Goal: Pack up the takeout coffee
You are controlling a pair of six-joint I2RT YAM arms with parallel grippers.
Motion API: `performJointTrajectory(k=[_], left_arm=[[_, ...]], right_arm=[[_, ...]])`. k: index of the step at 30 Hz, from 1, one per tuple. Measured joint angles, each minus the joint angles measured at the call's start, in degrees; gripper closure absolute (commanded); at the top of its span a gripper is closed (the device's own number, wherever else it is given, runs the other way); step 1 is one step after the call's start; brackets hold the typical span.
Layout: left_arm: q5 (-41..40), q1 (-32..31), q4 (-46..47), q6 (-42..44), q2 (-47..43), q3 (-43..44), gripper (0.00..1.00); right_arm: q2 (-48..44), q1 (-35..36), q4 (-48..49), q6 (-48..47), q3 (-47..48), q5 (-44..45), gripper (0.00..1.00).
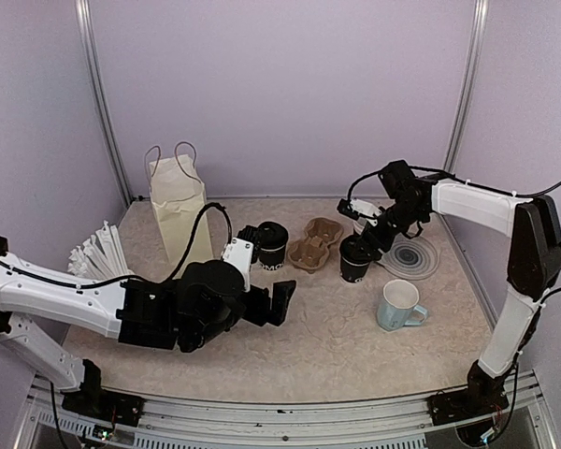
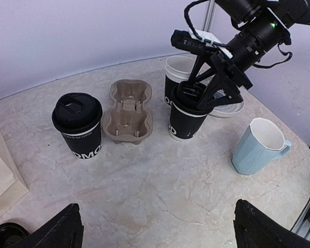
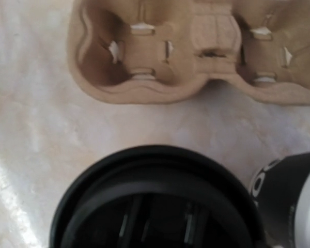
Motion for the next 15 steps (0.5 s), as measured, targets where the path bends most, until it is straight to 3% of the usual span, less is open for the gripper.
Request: performJointTrajectory(k=[5, 8, 15], left_arm=[[-1.07, 0.24, -5.84, 1.20, -1.53, 5.46, 0.01], [-2.51, 1.49, -11.63, 1.64, -2.58, 11.26, 0.01], [-2.43, 13.49, -23.45, 1.40, -8.37, 22.82, 0.05]], right_arm=[[0.42, -0.26, -0.13, 0.81, 0.20, 0.13, 0.01], [0.35, -0.26, -0.35, 1.29, 0.57, 0.04, 0.00], [-2.67, -0.57, -0.98, 2.36, 1.81, -0.37, 0.00]])
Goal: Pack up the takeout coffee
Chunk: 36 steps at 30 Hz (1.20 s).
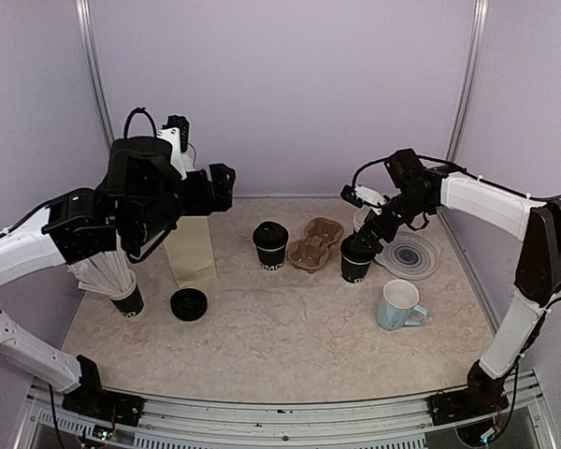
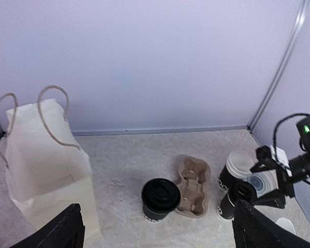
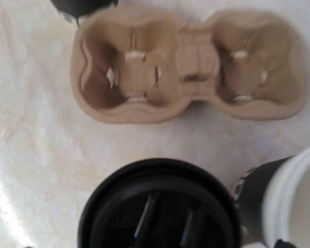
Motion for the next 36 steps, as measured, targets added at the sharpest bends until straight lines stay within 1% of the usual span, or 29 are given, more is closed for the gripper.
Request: performJointTrajectory(k=[3, 5, 6, 9, 11, 13, 15, 17, 19, 20, 23, 26, 28, 29, 30, 31, 36], left_arm=[[1.51, 7.74, -4.37, -0.52, -2.05, 3.74, 0.12], [4.35, 15.26, -7.96, -1.66, -2.71, 6.27, 0.17], [5.29, 18.03, -9.18, -2.32, -2.75, 7.04, 0.19], [10.27, 28.35, -13.62, -4.35, -2.08, 9.07, 0.19], [13.03, 33.27, -15.50, -5.29, -1.14, 9.22, 0.18], [15.93, 36.79, -16.98, -6.03, 0.55, 9.22, 0.18], [17.90, 38.84, -17.51, -6.40, 2.69, 9.22, 0.17], [19.43, 40.22, -17.84, -6.71, 5.66, 9.35, 0.17], [20.50, 41.16, -18.75, -7.13, 8.48, 9.90, 0.20], [20.94, 41.79, -18.97, -7.52, 10.36, 10.36, 0.23], [21.38, 43.28, -18.99, -8.09, 13.97, 10.95, 0.46], [21.11, 44.09, -18.88, -8.46, 16.26, 11.13, 0.59], [20.74, 44.37, -18.95, -8.50, 17.51, 11.89, 0.77], [20.76, 44.52, -18.91, -8.66, 18.08, 12.57, 0.88], [20.81, 44.59, -18.88, -8.61, 18.53, 13.33, 0.96], [20.94, 44.59, -18.86, -8.96, 18.88, 13.99, 1.00], [21.55, 44.50, -17.77, -8.22, 19.56, 15.74, 1.00]], right_arm=[[-2.54, -0.17, 0.00, 0.42, 0.22, -0.42, 0.00], [-4.46, -0.20, 0.26, 0.70, 0.13, -1.09, 0.00], [-5.46, -0.22, 0.52, 0.85, -0.02, -1.49, 0.01], [-8.04, -0.31, 1.38, 1.14, -0.55, -2.82, 0.00], [-9.09, -0.33, 1.75, 1.29, -0.92, -3.50, 0.01], [-9.73, -0.33, 2.19, 1.36, -1.51, -4.28, 0.01], [-9.79, -0.33, 2.51, 1.42, -2.01, -4.74, 0.00], [-9.79, -0.33, 2.56, 1.44, -2.60, -5.27, 0.00], [-9.81, -0.33, 2.62, 1.46, -3.06, -5.60, 0.01], [-9.92, -0.33, 2.69, 1.46, -3.34, -5.84, 0.01], [-10.54, -0.33, 2.86, 1.46, -4.17, -6.23, 0.01], [-11.82, -0.33, 3.15, 1.44, -5.53, -6.56, 0.01], [-12.50, -0.33, 3.30, 1.44, -6.14, -6.71, 0.00], [-12.83, -0.33, 3.43, 1.42, -6.45, -6.75, 0.01], [-13.11, -0.33, 3.65, 1.40, -6.71, -6.78, 0.01], [-13.33, -0.33, 3.76, 1.40, -6.88, -6.75, 0.01], [-13.66, -0.35, 4.20, 1.11, -7.04, -6.67, 0.00]])
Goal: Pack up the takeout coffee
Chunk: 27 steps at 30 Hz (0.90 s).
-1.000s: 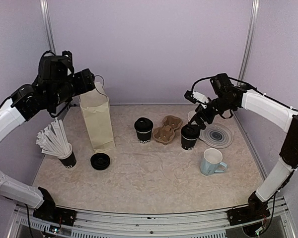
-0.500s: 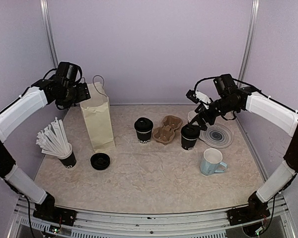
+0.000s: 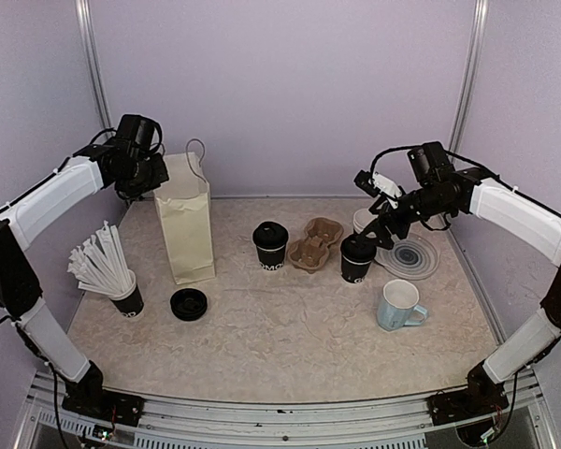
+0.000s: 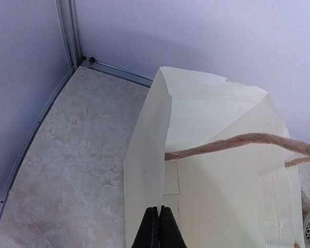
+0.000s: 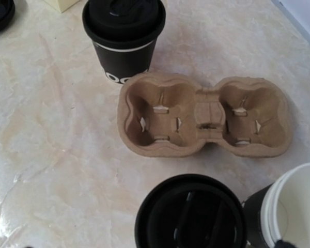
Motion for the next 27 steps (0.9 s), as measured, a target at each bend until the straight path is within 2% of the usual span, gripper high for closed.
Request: performJointTrajectory(k=[6, 11, 15, 19, 24, 27], left_arm=[[0.42, -1.01, 1.97, 1.22, -1.07, 0.35, 1.00], [0.94, -4.85, 3.63, 2.40, -6.88, 2.93, 1.00], [1.07, -8.24, 5.57, 2.91, -13.79, 4.13, 1.00], [1.29, -11.28, 6.23, 3.06, -20.26, 4.42, 1.00], [4.11, -13.62, 6.14, 3.43, -24.90, 4.44, 1.00], [5.90, -14.75, 5.70, 3.65, -26.25, 4.33, 1.00]], right_arm=[[0.02, 0.00, -0.15, -1.86, 0.02, -0.55, 0.01], [1.11, 0.85, -0.94, -5.40, 0.94, -0.46, 0.01], [3.72, 4.35, -1.44, -8.63, 2.60, 1.84, 0.12], [7.72, 9.38, -1.44, -11.02, 3.85, 5.11, 0.32], [15.34, 13.20, 0.13, -12.02, 6.64, 10.51, 0.74], [20.41, 14.19, 1.07, -11.93, 9.42, 13.94, 0.88]])
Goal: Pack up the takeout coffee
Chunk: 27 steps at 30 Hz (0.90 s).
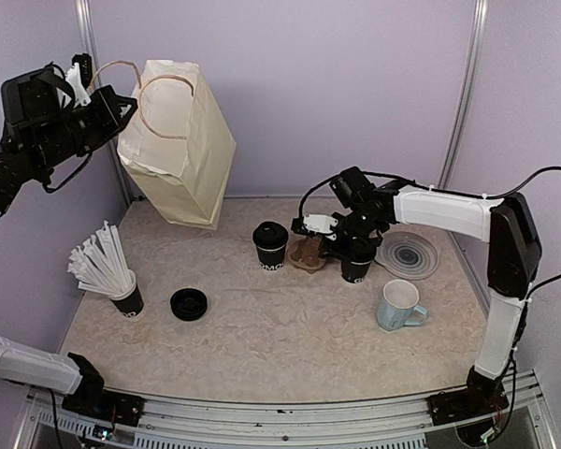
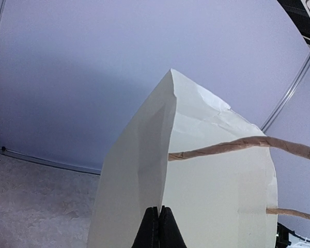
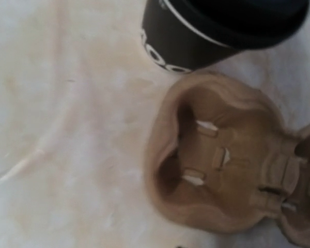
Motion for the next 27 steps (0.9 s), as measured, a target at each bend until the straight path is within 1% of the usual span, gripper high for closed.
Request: performJointTrajectory(k=[1, 2, 5, 7, 15, 21, 27], left_arm=[[0.50, -0.50, -0.17, 0.11, -0.46, -0.22, 1.00], [0.90, -1.01, -0.31, 0.13, -0.94, -0.63, 1.00], [1.62, -1.77, -0.57, 0.15, -2.64, -2.45, 1.00], [1.73, -1.97, -0.72, 0.13, -4.13, -4.13, 1.00], [1.53, -2.01, -1.25, 0.15, -8.81, -7.30, 1.00], [1.20, -2.01, -1.22, 0.13, -11.19, -9.75, 1.00], [1.14, -2.01, -1.20, 0.11, -11.74, -11.85, 1.00]], right_arm=[[1.81, 0.07, 0.17, 0.24, 1.25, 1.05, 0.93], [3.63, 0.24, 0.35, 0.50, 2.58, 2.16, 0.95], [8.24, 0.61, 0.96, 1.22, 6.23, 5.11, 0.99], [11.04, 0.68, 1.27, 1.40, 8.52, 6.93, 1.00], [16.63, 2.25, 1.79, 1.01, 11.56, 10.60, 1.00], [17.27, 3.28, 1.77, 0.24, 11.56, 11.87, 1.00], [17.29, 3.34, 2.14, -0.52, 11.34, 12.81, 1.00]])
